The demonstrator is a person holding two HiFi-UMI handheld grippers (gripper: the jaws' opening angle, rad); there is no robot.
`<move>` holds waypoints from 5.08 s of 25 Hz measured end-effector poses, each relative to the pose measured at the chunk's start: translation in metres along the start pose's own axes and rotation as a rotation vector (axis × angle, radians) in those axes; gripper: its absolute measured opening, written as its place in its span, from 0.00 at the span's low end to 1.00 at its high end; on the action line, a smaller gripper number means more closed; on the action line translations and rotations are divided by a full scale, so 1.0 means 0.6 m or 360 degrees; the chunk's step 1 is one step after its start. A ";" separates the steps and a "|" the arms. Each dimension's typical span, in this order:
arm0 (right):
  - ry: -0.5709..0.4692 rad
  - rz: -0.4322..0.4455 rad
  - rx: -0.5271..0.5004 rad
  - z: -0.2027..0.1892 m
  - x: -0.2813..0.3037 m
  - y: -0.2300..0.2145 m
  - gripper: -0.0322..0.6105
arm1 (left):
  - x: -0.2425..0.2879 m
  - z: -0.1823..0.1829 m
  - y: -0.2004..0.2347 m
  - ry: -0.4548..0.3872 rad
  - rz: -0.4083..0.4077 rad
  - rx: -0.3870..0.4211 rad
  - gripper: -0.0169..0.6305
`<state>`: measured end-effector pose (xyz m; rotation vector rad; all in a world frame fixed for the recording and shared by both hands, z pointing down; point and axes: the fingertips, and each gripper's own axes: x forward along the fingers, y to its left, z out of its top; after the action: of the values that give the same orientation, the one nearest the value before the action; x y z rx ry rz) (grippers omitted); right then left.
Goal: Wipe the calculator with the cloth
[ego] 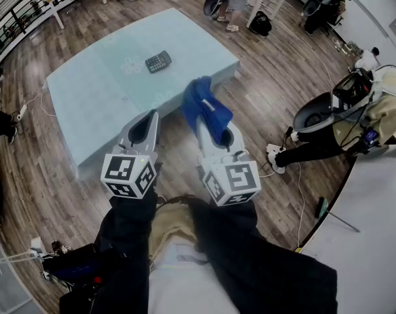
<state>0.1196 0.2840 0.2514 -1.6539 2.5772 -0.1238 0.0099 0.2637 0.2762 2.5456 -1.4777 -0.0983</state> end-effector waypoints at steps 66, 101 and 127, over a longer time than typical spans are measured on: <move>0.0251 0.0009 0.0092 -0.113 0.403 -0.138 0.15 | 0.327 -0.049 0.308 0.0164 0.0164 -0.0158 0.03; 0.0640 0.0213 0.0142 -0.268 0.745 -0.155 0.15 | 0.497 -0.159 0.588 0.0503 0.0455 -0.0335 0.03; 0.1123 0.0276 0.0083 -0.515 0.850 -0.246 0.15 | 0.557 -0.429 0.617 0.1036 0.0536 -0.0646 0.03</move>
<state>0.0077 -0.2327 0.5641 -1.5560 3.1416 -0.9016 -0.0989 -0.1692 0.6163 1.7408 -1.4005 0.3986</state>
